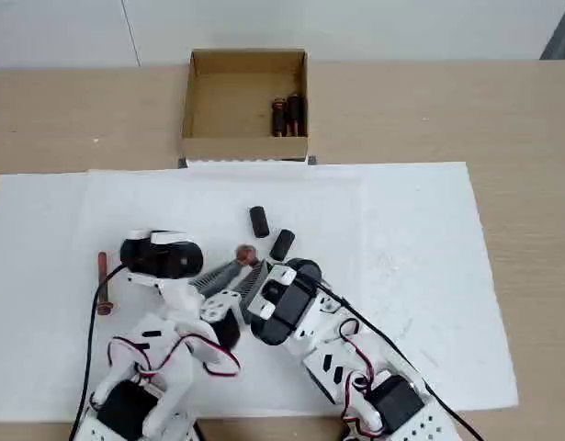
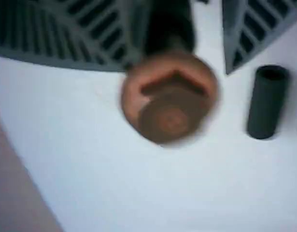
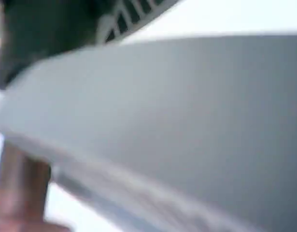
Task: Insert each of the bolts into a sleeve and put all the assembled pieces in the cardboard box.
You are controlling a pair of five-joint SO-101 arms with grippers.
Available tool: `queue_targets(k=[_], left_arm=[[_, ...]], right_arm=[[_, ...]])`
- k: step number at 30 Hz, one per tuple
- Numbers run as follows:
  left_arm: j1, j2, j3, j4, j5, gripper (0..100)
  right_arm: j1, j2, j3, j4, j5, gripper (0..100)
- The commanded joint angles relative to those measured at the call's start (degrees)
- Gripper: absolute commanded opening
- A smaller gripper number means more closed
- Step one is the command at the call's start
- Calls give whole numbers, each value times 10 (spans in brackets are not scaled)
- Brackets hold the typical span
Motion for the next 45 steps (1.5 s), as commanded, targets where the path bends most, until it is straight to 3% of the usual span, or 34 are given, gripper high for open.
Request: queue_targets(k=[1,15,21,27,32,38,45], left_arm=[[-15,-4,-1,4,-30,221],[-25,-4,-70,4,-47,213],[-121,-4,-72,4,-148,2],[-236,-4,-9,4,-258,6],[-297,-4,54,4,-280,6],[-311,-4,82,28,-280,6],[-308,-4,81,27,-280,6]], right_arm=[[3,-9,-9,-21,4,3],[4,-9,-9,-21,1,3],[8,-9,-7,-33,-2,3],[71,-8,-4,-27,-76,3],[138,-8,-9,26,-125,3],[155,-8,-46,131,-185,3],[155,2,-133,148,-207,3]])
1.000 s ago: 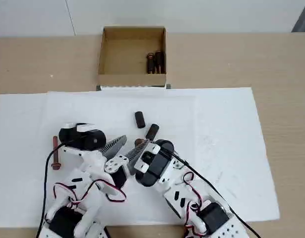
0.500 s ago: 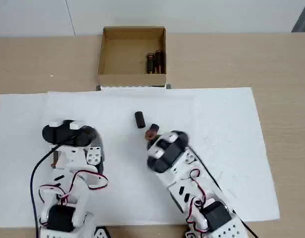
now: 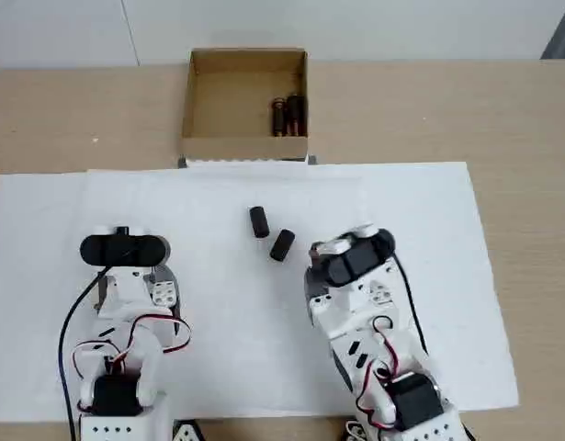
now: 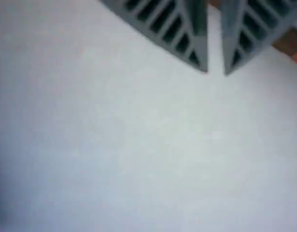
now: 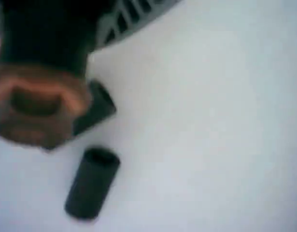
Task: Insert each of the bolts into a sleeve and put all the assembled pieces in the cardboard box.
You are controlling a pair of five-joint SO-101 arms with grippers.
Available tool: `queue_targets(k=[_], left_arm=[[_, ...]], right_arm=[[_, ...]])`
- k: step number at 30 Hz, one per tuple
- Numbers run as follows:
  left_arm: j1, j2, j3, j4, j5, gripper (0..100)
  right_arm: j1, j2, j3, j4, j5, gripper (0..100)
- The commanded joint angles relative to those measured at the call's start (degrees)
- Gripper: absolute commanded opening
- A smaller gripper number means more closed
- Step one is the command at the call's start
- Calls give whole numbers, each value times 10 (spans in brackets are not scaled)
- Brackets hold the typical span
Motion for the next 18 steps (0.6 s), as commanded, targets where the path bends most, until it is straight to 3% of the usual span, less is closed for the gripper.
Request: queue_targets(k=[1,18], left_arm=[[-2,-5,-3,1,-4,6],[-2,-5,-3,2,-4,6]], right_arm=[[6,15,-76,1,-6,3],[6,593,-469,-149,-7,3]])
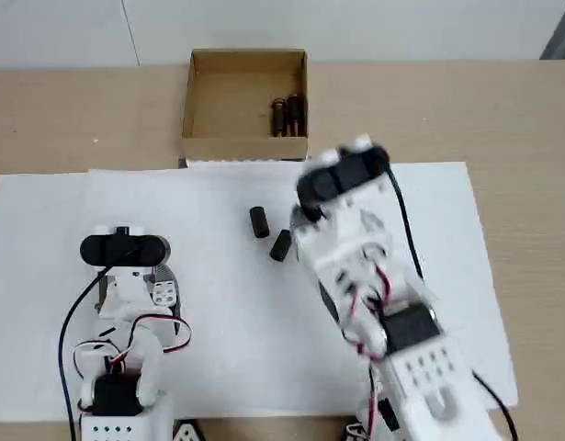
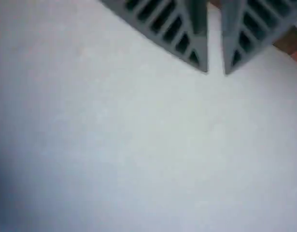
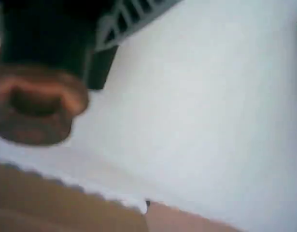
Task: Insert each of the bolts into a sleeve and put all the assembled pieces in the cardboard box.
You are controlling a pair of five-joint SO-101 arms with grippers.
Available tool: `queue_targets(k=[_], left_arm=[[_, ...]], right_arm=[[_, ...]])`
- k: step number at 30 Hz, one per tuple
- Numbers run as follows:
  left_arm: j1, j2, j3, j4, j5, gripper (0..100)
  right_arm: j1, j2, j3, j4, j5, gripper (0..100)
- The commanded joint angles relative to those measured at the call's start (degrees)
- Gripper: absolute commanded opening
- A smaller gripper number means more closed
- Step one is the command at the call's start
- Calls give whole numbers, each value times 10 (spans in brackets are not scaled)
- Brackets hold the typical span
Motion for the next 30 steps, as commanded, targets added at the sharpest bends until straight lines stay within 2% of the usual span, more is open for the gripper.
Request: queue_targets(k=[1,8,18,30], left_arm=[[-2,-5,-3,2,-4,6],[-2,-5,-3,2,-4,6],[-2,-5,-3,2,-3,6],[-4,-5,-3,2,-2,6]], right_arm=[[1,123,-120,-49,-3,3],[11,342,-319,-79,0,3],[37,609,-577,-118,67,3],[41,807,-705,-230,132,9]])
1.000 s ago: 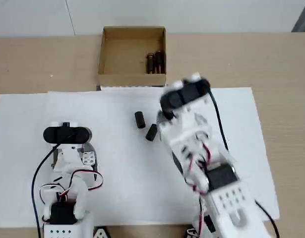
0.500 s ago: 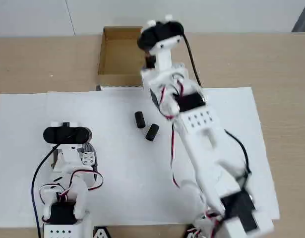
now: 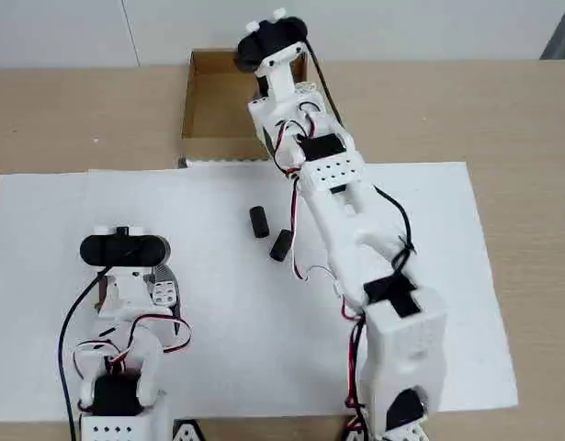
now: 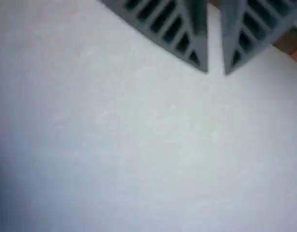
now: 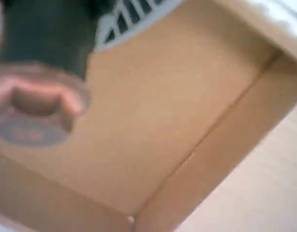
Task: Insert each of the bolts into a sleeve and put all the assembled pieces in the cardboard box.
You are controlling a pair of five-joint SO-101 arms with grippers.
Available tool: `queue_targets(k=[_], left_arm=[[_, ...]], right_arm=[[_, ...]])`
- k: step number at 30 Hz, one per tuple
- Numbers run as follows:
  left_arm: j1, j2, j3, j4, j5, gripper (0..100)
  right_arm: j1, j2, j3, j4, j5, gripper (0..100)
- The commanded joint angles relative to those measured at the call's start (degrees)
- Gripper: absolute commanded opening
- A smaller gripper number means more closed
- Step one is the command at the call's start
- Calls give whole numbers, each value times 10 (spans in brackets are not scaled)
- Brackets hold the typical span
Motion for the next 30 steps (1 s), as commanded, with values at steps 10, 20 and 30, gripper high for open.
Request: queue_targets(k=[10,20,30], left_arm=[[-4,-5,-3,2,-2,6],[-4,-5,-3,2,-2,6],[-4,-5,-3,2,-2,6]], right_arm=[[9,95,-103,-44,34,132],[8,79,-104,-34,34,133],[3,-21,-104,126,30,133]])
